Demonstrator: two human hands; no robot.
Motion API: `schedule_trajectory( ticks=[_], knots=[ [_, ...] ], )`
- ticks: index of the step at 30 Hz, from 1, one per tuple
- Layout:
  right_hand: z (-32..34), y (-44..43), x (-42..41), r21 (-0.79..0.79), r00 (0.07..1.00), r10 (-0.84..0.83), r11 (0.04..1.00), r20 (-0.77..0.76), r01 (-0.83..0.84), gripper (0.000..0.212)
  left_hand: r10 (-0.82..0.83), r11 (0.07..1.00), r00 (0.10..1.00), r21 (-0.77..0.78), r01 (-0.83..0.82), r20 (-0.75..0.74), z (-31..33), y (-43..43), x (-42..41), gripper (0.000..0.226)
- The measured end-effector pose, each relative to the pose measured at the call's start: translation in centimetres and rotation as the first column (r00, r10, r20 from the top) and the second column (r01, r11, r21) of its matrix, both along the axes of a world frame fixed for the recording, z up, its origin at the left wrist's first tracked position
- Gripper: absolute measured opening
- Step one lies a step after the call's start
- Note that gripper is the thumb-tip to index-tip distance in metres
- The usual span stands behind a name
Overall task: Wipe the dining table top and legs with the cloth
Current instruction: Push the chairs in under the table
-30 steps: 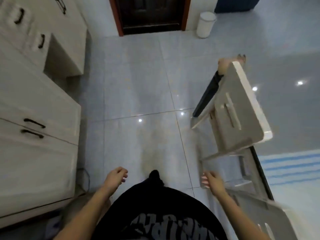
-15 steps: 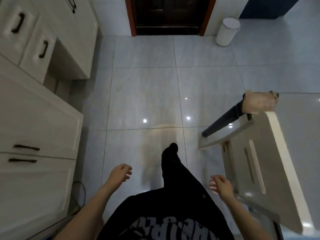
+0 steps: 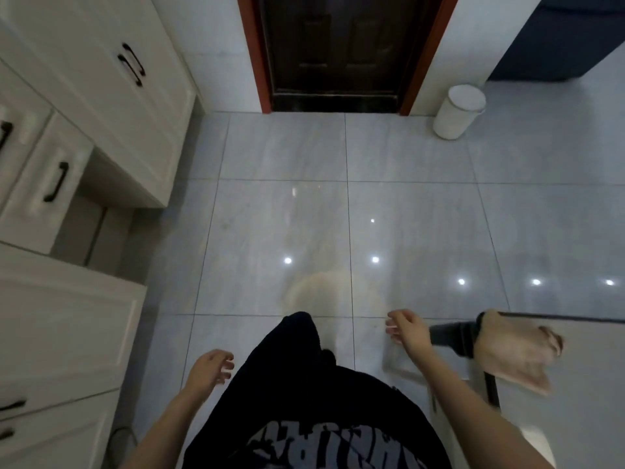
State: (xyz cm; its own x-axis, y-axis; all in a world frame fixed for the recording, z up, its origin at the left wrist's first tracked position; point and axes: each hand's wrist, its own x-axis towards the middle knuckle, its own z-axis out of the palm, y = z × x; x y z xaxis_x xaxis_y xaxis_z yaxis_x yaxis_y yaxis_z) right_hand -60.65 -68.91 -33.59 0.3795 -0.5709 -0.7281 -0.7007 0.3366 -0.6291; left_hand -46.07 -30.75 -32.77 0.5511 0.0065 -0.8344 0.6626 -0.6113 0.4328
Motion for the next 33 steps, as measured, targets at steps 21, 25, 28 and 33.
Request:
schedule_trajectory(
  ticks=[21, 25, 28, 33],
  knots=[
    [-1.1, -20.4, 11.8, 0.061, 0.770, -0.621, 0.771, -0.150, 0.634, 0.017, -0.640, 0.758, 0.763, -0.090, 0.646, 0.092, 1.1, -46.5, 38.6, 0.019],
    [-2.5, -25.6, 12.5, 0.045, 0.733, -0.660, 0.737, -0.166, 0.674, 0.020, -0.749, 0.651, 0.659, -0.105, 0.752, 0.075, 0.3, -57.0, 38.4, 0.018],
    [-3.3, -31.4, 13.2, 0.000, 0.690, -0.707, 0.698, -0.155, 0.716, 0.021, -0.793, 0.597, 0.604, -0.096, 0.796, 0.075, 0.0, -63.7, 38.0, 0.019],
    [-1.7, -43.7, 15.0, -0.038, 0.639, -0.762, 0.646, -0.104, 0.763, 0.023, -0.860, 0.486, 0.484, -0.029, 0.874, 0.162, 0.6, -73.9, 38.6, 0.020]
  ],
)
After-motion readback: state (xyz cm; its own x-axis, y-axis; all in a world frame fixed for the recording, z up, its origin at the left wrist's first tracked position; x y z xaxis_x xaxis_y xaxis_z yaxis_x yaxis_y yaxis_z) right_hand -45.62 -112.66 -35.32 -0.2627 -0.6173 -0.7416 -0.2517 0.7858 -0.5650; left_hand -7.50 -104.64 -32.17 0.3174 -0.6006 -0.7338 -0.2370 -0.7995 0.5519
